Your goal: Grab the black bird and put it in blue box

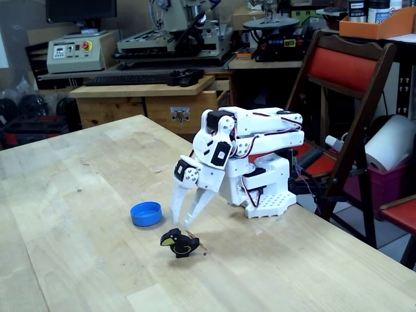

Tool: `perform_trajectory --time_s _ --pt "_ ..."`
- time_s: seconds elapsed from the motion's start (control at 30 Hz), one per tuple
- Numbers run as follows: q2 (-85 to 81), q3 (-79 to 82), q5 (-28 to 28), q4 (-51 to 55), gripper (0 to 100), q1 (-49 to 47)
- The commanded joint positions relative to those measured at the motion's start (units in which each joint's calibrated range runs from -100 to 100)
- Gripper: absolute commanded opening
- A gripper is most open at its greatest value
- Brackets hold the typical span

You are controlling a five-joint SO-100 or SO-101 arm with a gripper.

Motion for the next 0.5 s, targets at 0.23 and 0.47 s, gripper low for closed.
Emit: perform_trajectory --time_s 0.23,0.47 --pt "-0.01 -8.52 0.24 0.92 9 -0.35" --pt "0.34 -8.78 0.24 0.92 9 -0.35"
